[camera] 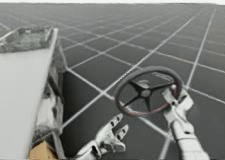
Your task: Pick up and drop off the object
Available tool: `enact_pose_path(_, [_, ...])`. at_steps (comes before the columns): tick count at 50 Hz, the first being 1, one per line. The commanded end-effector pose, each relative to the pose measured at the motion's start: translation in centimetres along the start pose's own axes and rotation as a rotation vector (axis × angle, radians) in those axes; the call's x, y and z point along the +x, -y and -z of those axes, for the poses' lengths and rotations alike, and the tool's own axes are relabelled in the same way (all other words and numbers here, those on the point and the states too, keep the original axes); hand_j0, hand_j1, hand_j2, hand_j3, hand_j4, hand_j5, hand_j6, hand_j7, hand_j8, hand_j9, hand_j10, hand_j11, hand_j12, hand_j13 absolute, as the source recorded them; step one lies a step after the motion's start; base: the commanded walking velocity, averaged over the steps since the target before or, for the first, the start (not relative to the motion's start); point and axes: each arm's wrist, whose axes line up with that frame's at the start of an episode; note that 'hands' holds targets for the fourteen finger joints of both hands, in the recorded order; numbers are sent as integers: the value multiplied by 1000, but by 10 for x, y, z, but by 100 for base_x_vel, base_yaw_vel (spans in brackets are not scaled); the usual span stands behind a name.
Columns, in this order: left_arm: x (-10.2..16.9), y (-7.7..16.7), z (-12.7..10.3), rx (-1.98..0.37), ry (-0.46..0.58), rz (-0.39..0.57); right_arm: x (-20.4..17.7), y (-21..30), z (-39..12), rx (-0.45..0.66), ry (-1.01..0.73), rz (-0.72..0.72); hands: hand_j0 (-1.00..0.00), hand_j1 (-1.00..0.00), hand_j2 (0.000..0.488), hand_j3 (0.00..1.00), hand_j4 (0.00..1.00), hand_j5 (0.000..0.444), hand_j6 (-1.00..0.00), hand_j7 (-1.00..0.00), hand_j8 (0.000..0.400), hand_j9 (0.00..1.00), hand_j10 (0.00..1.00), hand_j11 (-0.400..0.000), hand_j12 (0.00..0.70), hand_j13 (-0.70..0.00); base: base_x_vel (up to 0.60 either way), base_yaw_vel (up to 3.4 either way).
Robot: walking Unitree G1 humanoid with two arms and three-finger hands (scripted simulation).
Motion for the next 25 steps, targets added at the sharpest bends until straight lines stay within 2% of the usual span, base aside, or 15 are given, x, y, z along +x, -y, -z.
enact_pose_path(1, [-2, 1, -1, 4, 12, 3, -5, -9, -9, 26, 22, -33, 0, 0, 0, 1000, 1000, 0, 0, 0, 0, 1000, 1000, -400, 0, -700, 45, 35])
enact_pose_path(25, [-2, 1, -1, 4, 12, 3, -5, -9, -9, 26, 22, -33, 0, 0, 0, 1000, 1000, 0, 0, 0, 0, 1000, 1000, -400, 0, -700, 47, 28])
